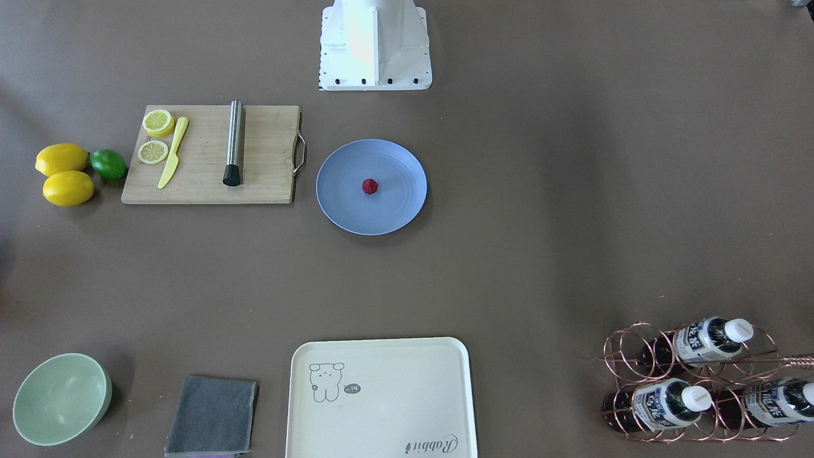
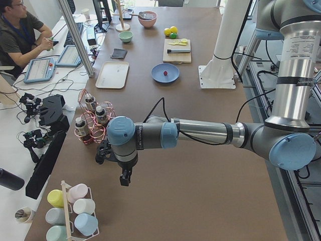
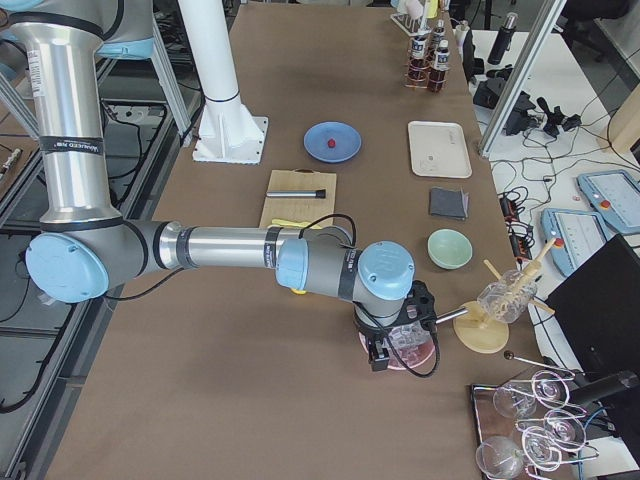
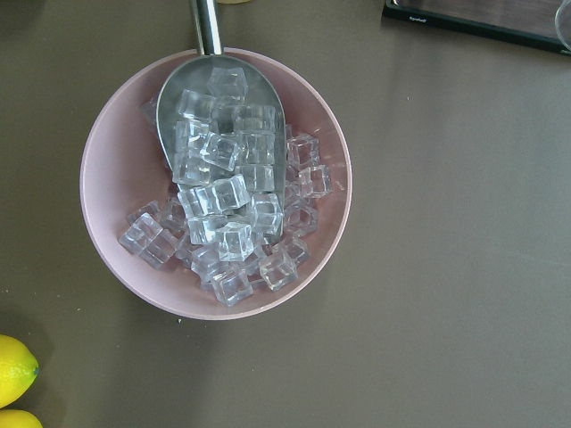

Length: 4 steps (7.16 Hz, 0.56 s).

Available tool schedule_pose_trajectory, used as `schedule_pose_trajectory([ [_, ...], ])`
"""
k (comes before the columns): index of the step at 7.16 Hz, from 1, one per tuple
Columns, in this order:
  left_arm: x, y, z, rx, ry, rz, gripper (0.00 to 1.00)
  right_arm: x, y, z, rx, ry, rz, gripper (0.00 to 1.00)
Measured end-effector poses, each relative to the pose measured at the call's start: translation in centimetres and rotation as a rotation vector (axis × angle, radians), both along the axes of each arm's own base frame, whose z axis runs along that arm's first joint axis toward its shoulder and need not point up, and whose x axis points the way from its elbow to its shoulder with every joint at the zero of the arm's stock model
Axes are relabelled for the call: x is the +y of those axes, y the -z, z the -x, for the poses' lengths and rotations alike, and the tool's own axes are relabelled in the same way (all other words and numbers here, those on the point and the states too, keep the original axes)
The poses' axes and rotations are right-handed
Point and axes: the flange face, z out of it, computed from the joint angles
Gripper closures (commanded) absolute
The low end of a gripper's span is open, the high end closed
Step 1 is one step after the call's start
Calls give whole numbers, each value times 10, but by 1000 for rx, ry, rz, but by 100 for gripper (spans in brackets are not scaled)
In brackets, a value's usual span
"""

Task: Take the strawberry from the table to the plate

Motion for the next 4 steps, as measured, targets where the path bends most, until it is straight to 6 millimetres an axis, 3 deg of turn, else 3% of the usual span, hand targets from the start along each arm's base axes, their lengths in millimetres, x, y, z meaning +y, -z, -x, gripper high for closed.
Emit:
schedule_pose_trajectory([
  [4, -2, -2, -6, -1, -12, -3, 2, 5, -2, 1, -4, 0, 5, 0],
])
